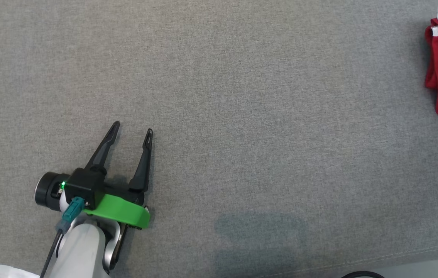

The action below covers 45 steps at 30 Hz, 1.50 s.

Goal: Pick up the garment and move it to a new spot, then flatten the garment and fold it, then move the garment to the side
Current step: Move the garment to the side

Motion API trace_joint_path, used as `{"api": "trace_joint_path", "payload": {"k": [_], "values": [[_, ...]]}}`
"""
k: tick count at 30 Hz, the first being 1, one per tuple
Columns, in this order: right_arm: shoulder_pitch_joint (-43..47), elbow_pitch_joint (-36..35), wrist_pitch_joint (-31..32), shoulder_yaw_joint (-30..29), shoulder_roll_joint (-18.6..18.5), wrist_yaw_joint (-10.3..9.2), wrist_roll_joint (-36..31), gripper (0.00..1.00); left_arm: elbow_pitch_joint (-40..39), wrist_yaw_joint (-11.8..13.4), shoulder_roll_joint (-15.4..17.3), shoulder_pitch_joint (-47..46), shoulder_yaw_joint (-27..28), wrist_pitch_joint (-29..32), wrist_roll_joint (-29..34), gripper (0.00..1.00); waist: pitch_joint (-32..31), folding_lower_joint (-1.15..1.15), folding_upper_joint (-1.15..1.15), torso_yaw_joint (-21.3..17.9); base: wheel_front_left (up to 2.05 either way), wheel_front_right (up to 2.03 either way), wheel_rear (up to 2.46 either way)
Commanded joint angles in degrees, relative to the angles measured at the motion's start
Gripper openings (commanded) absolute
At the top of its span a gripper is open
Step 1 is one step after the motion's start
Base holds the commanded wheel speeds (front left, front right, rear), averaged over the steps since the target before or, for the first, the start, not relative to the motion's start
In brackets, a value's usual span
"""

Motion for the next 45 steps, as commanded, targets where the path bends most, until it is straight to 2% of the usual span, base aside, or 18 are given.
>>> {"api": "trace_joint_path", "payload": {"k": [1,3,6,9,13,17,18,26,30,39,45], "values": [[-0.3,0.0,-0.1,-1.4,-0.5,-0.09,-1.7,1.00,0.3,0.1,-0.3,-0.7,0.2,0.0,0.4,1.00,0.1,-0.01,0.00,0.2,0.00,0.00,0.00],[0.3,-1.5,-0.1,-4.6,-0.4,-0.09,-4.3,1.00,0.5,0.1,-0.4,-0.7,0.2,0.0,0.3,1.00,-0.3,-0.01,0.00,0.0,0.00,0.00,0.00],[2.0,-5.6,-0.1,-8.8,1.8,-0.09,-7.3,1.00,0.9,0.1,-0.6,-0.7,0.3,0.0,0.2,1.00,-1.3,-0.01,0.00,0.0,0.00,0.00,0.00],[3.8,-10.2,-0.1,-9.0,5.2,-0.09,-8.2,1.00,1.5,0.1,-1.0,-0.1,1.1,0.0,-0.3,1.00,-3.0,-0.01,0.00,0.0,0.00,0.00,0.00],[6.4,-15.3,-0.1,-5.7,9.7,-0.09,-6.0,1.00,2.2,0.1,-1.7,1.4,2.3,0.0,-0.9,1.00,-5.8,-0.01,0.00,0.2,0.00,0.00,0.00],[9.4,-18.4,-0.1,0.1,13.4,-0.09,-3.5,1.00,3.0,0.1,-2.5,3.1,3.6,0.0,-1.4,1.00,-8.7,-0.01,0.00,0.7,0.00,0.00,0.00],[9.4,-18.4,-0.1,0.1,13.4,-0.09,-3.5,1.00,3.0,0.1,-2.5,3.1,3.6,0.0,-1.4,1.00,-8.7,-0.01,0.00,0.7,0.00,0.00,0.00],[16.5,-23.9,-0.1,11.7,18.1,-0.09,4.2,1.00,6.0,0.1,-4.1,6.5,6.7,0.0,-2.4,1.00,-14.6,-0.01,0.00,2.6,0.00,0.00,0.00],[21.1,-26.7,-0.1,15.8,18.9,-0.09,6.9,1.00,6.6,0.1,-4.4,8.4,8.0,0.0,-2.5,1.00,-17.6,-0.01,0.00,4.0,0.00,0.00,0.00],[32.4,-33.1,-0.1,14.7,22.6,-0.09,8.1,1.00,7.6,0.1,-4.8,13.6,11.6,0.0,-2.4,1.00,-23.7,-0.01,0.00,4.7,0.00,0.00,0.00],[39.6,-36.5,-0.1,15.2,24.8,-0.09,5.1,1.00,7.8,0.1,-4.9,16.3,12.9,0.0,-2.6,1.00,-26.6,-0.01,0.00,4.0,0.00,0.00,0.00]]}}
